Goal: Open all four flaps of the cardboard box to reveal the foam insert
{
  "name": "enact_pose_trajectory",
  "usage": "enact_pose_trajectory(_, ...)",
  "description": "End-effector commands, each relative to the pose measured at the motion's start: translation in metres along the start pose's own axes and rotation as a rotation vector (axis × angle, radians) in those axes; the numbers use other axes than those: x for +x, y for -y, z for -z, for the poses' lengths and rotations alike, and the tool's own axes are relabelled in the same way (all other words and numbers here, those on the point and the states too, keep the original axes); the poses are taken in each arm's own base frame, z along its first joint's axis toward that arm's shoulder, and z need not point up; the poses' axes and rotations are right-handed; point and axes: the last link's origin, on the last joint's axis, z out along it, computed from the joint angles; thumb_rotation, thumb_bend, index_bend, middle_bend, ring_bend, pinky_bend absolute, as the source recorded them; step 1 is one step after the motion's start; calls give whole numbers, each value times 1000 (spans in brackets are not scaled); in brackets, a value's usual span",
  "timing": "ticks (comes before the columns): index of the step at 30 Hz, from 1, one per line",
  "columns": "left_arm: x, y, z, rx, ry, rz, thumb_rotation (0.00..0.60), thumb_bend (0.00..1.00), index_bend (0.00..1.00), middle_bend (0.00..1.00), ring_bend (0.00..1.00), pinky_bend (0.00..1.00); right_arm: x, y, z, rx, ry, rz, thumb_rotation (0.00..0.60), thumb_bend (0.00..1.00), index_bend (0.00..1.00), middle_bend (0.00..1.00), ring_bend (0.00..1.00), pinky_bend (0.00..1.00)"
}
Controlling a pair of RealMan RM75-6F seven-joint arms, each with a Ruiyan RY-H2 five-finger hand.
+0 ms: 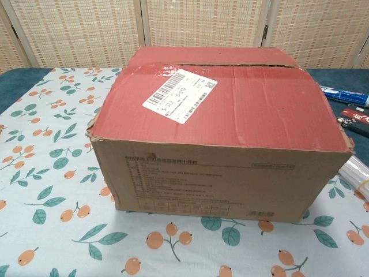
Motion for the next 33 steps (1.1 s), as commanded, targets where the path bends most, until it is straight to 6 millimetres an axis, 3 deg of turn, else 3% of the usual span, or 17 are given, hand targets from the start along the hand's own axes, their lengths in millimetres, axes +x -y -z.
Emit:
enact_pose_trajectory(1, -1, 0, -2, 1, 5, 6, 600, 295, 0, 3, 0, 0, 0, 0, 1, 1, 2, 1, 600, 425, 0, 0, 0, 0)
enact_pose_trajectory(10, 0, -7, 2, -21, -7, -1, 600, 296, 0, 4, 0, 0, 2, 3, 4, 39, -3, -34, 600, 426, 0, 0, 0, 0)
enact_pose_trajectory(16, -2, -10, -1, -51, 11, 5, 600, 296, 0, 3, 0, 0, 16, 17, -18, 106, -1, -4, 600, 426, 0, 0, 0, 0)
enact_pose_trajectory(26, -2, -8, -5, -52, 29, 33, 600, 295, 0, 4, 0, 0, 57, 86, -61, 270, 6, 7, 600, 425, 12, 0, 0, 0)
enact_pose_trajectory(33, -1, -5, -5, -44, 35, 55, 600, 296, 0, 4, 0, 0, 64, 129, -92, 325, 46, 50, 600, 425, 12, 0, 0, 0)
